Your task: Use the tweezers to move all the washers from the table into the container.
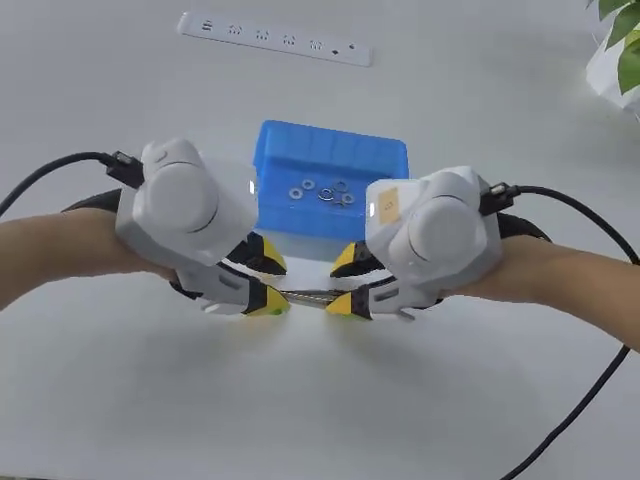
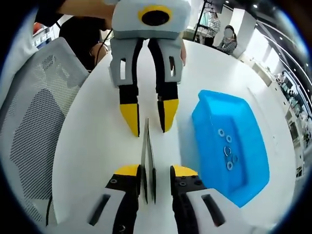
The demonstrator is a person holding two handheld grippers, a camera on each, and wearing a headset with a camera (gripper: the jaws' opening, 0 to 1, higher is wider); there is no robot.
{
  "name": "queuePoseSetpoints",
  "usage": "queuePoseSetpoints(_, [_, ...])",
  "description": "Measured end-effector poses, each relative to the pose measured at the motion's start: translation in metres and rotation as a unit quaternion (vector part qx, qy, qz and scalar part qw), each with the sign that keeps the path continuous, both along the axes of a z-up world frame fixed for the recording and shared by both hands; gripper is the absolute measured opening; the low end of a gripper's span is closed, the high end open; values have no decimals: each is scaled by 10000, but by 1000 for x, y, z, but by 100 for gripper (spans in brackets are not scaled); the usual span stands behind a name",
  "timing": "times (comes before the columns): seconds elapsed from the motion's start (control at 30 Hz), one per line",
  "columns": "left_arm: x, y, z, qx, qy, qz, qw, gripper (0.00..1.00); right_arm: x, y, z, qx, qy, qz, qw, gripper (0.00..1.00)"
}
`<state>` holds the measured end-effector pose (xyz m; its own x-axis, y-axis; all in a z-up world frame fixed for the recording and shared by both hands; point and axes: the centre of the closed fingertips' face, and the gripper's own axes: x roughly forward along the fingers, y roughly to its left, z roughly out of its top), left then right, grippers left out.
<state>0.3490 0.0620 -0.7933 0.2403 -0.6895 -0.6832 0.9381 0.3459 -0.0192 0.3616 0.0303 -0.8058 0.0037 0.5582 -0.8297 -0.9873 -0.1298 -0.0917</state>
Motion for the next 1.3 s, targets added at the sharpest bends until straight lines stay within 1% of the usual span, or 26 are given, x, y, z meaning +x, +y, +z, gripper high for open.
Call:
queuePoseSetpoints(0.03, [0,1,1,-31,8,41,10000,27,1,-1,4,98,9,-114,9999,27])
queuePoseSetpoints(0.07, [-1,4,5,-122,33,174,9998,28,0,-3,7,163,31,-205,9997,27])
queuePoseSetpoints(0.13, [1,13,8,-145,-27,377,9992,32,-2,-7,15,420,104,-455,9980,28])
queuePoseSetpoints(0.2, [1,24,9,-96,-99,522,9985,33,-4,-19,22,531,132,-697,9961,31])
queuePoseSetpoints(0.27, [-1,29,11,-118,-51,648,9978,35,-4,-28,29,631,63,-889,9940,34])
queuePoseSetpoints(0.33, [-7,32,19,-245,-38,777,9967,39,-9,-42,39,803,137,-1266,9886,31])
queuePoseSetpoints(0.43, [-18,33,27,-351,10,890,9954,47,-11,-53,50,1091,19,-1577,9814,31])
queuePoseSetpoints(0.47, [-20,33,28,-335,3,939,9950,52,-13,-56,52,1139,7,-1620,9802,33])
queuePoseSetpoints(0.5, [-22,35,32,-347,-53,1025,9941,58,-16,-58,57,1240,8,-1695,9777,38])
queuePoseSetpoints(0.53, [-24,36,35,-370,-98,1075,9935,63,-18,-59,59,1283,37,-1764,9759,42])
queuePoseSetpoints(0.57, [-25,37,41,-407,-151,1179,9921,66,-18,-60,61,1306,39,-1851,9740,45])
queuePoseSetpoints(0.6, [-27,37,45,-450,-167,1199,9916,69,-19,-61,64,1329,3,-1887,9730,50])
queuePoseSetpoints(0.67, [-31,37,59,-573,-274,1331,9891,73,-21,-60,73,1483,-70,-1895,9706,56])
queuePoseSetpoints(0.73, [-33,37,69,-663,-365,1423,9869,77,-23,-59,84,1619,-150,-1896,9683,60])
queuePoseSetpoints(0.77, [-36,37,74,-694,-387,1457,9861,80,-23,-58,92,1738,-246,-1884,9663,62])
queuePoseSetpoints(0.8, [-39,37,80,-714,-426,1483,9854,82,-24,-58,96,1796,-293,-1861,9655,64])
queuePoseSetpoints(0.9, [-46,39,92,-687,-587,1546,9838,89,-27,-60,112,1971,-456,-1878,9611,70])
queuePoseSetpoints(0.97, [-50,39,103,-761,-712,1582,9819,94,-27,-63,123,2101,-607,-1962,9559,76])
queuePoseSetpoints(1.03, [-55,37,112,-835,-754,1642,9800,97,-29,-70,131,2132,-756,-2017,9530,80])
queuePoseSetpoints(1.07, [-59,34,119,-880,-829,1599,9797,98,-30,-75,136,2156,-877,-2077,9501,81])
queuePoseSetpoints(1.1, [-61,32,123,-906,-887,1545,9798,99,-31,-77,139,2201,-913,-2121,9478,82])
queuePoseSetpoints(1.13, [-63,30,126,-922,-929,1521,9797,99,-34,-81,144,2281,-929,-2189,9442,83])
queuePoseSetpoints(1.17, [-65,29,129,-932,-942,1512,9796,99,-36,-82,145,2311,-923,-2212,9430,85])
queuePoseSetpoints(1.23, [-67,25,139,-1052,-1027,1527,9773,99,-41,-87,146,2316,-922,-2267,9415,88])
queuePoseSetpoints(1.27, [-67,24,142,-1110,-1058,1552,9759,99,-43,-89,146,2301,-925,-2281,9415,89])
queuePoseSetpoints(1.3, [-68,23,146,-1173,-1103,1572,9744,99,-47,-92,143,2204,-942,-2299,9432,91])
